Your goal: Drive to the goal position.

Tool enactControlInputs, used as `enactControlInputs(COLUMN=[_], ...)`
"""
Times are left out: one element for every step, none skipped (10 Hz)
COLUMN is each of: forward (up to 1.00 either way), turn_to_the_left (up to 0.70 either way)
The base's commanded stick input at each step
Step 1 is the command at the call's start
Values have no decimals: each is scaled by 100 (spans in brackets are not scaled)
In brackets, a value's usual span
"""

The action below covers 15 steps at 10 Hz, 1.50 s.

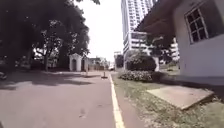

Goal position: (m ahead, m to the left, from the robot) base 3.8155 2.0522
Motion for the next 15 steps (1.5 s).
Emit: enactControlInputs(forward=[70,70,70,70,70,70,70,70,70,70,70,70,70,70,70], turn_to_the_left=[0,0,0,0,0,4,10,4,0,0,0,0,0,0,0])
